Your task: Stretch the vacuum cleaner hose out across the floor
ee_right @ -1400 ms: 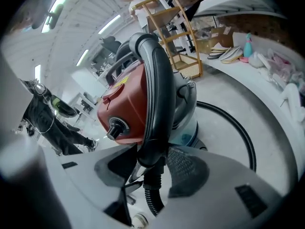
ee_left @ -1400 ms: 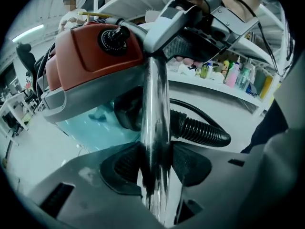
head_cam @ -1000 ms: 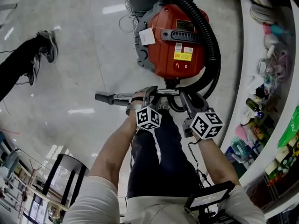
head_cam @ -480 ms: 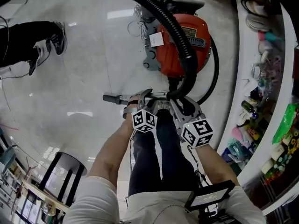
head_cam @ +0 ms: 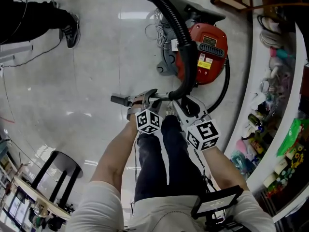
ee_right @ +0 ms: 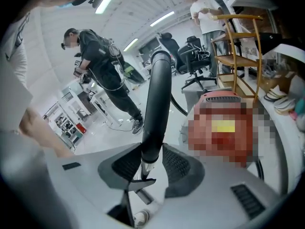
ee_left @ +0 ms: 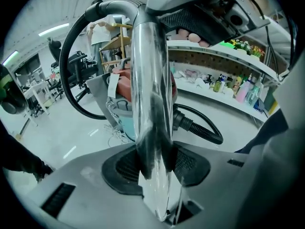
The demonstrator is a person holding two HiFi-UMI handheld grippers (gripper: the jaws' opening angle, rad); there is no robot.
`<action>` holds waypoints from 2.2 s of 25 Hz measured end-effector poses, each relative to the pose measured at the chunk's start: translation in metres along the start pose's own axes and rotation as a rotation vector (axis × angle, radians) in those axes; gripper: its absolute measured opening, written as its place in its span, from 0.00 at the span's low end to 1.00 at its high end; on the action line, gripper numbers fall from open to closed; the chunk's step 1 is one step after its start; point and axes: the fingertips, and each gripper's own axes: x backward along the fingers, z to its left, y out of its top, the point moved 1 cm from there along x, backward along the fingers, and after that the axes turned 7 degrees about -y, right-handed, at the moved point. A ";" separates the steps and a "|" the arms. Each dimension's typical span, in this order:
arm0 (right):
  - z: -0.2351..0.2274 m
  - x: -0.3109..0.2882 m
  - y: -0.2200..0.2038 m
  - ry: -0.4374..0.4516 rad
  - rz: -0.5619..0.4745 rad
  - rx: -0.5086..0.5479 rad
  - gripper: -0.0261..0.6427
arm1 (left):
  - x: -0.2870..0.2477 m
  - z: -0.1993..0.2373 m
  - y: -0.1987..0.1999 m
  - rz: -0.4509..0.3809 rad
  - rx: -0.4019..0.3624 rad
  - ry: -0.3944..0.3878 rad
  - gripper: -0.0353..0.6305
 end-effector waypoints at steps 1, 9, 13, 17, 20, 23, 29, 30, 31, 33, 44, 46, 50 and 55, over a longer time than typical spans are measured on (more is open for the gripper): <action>0.003 -0.002 0.005 0.015 -0.011 0.007 0.24 | 0.002 0.002 -0.001 -0.003 0.007 0.001 0.28; 0.030 -0.008 0.050 0.175 -0.084 0.011 0.25 | 0.022 0.008 -0.014 -0.003 0.050 0.011 0.28; 0.047 -0.011 0.061 0.242 -0.080 0.032 0.26 | 0.032 0.014 -0.020 0.023 0.071 0.033 0.28; 0.063 -0.011 0.071 0.294 -0.099 0.054 0.26 | 0.040 0.018 -0.023 0.029 0.092 0.039 0.28; 0.073 -0.008 0.078 0.347 -0.120 0.076 0.26 | 0.045 0.018 -0.025 0.027 0.098 0.040 0.28; 0.083 -0.007 0.078 0.374 -0.114 0.123 0.29 | 0.050 0.018 -0.027 0.033 0.107 0.047 0.28; 0.092 -0.010 0.083 0.373 -0.115 0.119 0.29 | 0.052 0.002 -0.025 0.029 0.141 0.014 0.28; 0.093 -0.011 0.085 0.378 -0.120 0.110 0.30 | 0.052 -0.005 -0.024 0.027 0.143 0.002 0.28; 0.095 -0.010 0.088 0.388 -0.125 0.099 0.30 | 0.051 -0.012 -0.022 0.027 0.140 -0.011 0.28; 0.099 -0.009 0.095 0.415 -0.127 0.087 0.30 | 0.051 -0.026 -0.019 0.026 0.132 -0.029 0.28; 0.127 0.018 0.124 0.471 -0.105 0.089 0.28 | 0.081 -0.041 0.010 -0.043 0.171 -0.021 0.28; 0.131 0.029 0.131 0.467 -0.101 0.092 0.28 | 0.091 -0.042 0.017 -0.048 0.169 -0.017 0.28; 0.137 0.056 0.153 0.457 -0.111 0.093 0.28 | 0.118 -0.042 0.039 -0.051 0.149 -0.014 0.28; 0.145 0.101 0.192 0.457 -0.153 0.095 0.28 | 0.158 -0.040 0.079 -0.064 0.122 -0.001 0.28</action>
